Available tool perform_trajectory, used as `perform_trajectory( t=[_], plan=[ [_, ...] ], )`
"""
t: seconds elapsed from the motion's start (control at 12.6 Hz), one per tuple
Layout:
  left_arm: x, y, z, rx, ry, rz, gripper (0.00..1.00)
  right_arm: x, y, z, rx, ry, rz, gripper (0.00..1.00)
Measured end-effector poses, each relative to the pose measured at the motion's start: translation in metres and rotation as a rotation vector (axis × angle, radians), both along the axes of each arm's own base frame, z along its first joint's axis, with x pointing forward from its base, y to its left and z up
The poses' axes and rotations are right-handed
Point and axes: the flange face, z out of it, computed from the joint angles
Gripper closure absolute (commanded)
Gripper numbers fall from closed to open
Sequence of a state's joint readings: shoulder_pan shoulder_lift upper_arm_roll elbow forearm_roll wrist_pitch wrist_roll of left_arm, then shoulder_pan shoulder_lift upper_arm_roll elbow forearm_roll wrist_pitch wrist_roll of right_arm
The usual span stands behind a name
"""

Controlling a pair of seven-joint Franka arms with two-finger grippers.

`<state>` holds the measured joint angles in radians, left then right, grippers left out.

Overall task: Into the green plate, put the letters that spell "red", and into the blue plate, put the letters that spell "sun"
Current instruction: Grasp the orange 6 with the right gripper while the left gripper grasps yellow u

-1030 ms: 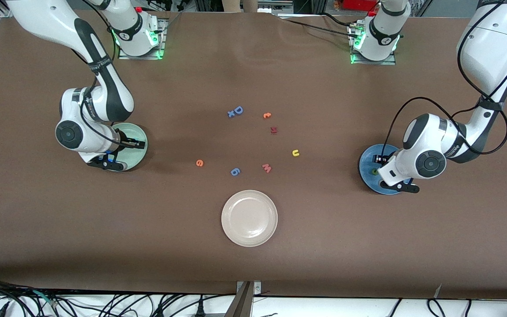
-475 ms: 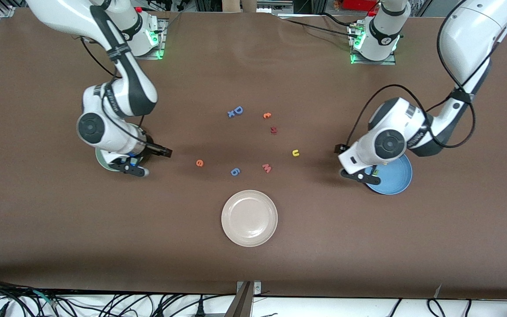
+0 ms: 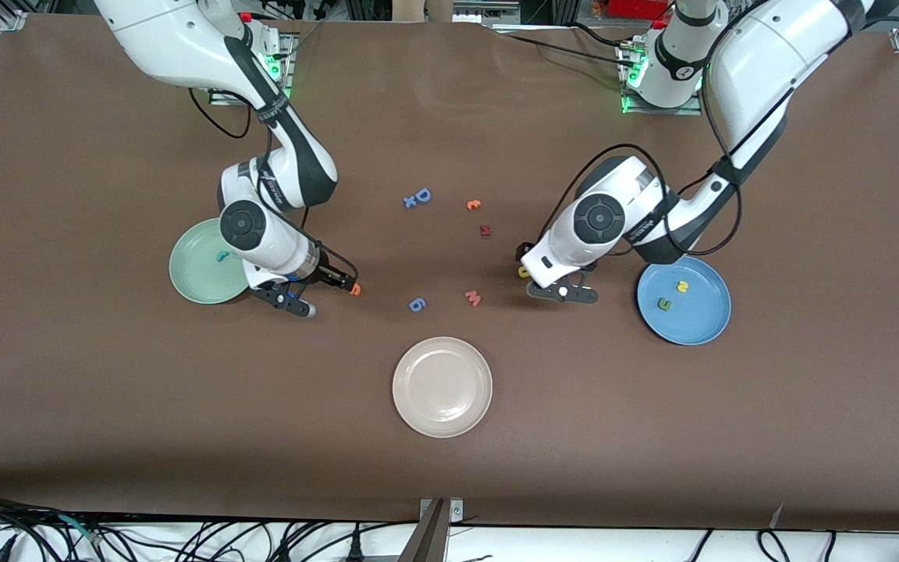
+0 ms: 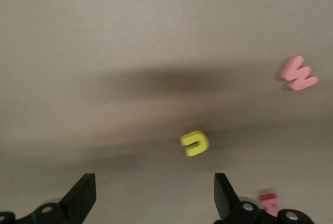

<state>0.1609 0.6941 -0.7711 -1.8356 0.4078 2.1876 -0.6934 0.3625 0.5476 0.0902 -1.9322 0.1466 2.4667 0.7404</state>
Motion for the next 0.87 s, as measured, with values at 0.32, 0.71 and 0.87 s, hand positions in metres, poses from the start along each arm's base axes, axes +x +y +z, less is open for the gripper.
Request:
perform_trajectory(
  t=[0.32,0.71,0.87],
  plan=[
    [-0.014,-0.024,-0.034,0.016,-0.009,0.021,0.12,0.000,0.028,-0.015,0.013,-0.031,-0.031,0.26],
    [-0.021,-0.035,-0.049,0.038,-0.030,0.003,0.33,0.003,0.032,-0.020,-0.002,-0.042,-0.019,0.26],
    [-0.019,-0.033,-0.049,0.039,-0.033,0.007,0.33,0.003,0.031,-0.023,-0.011,-0.041,-0.012,0.26]
  ],
)
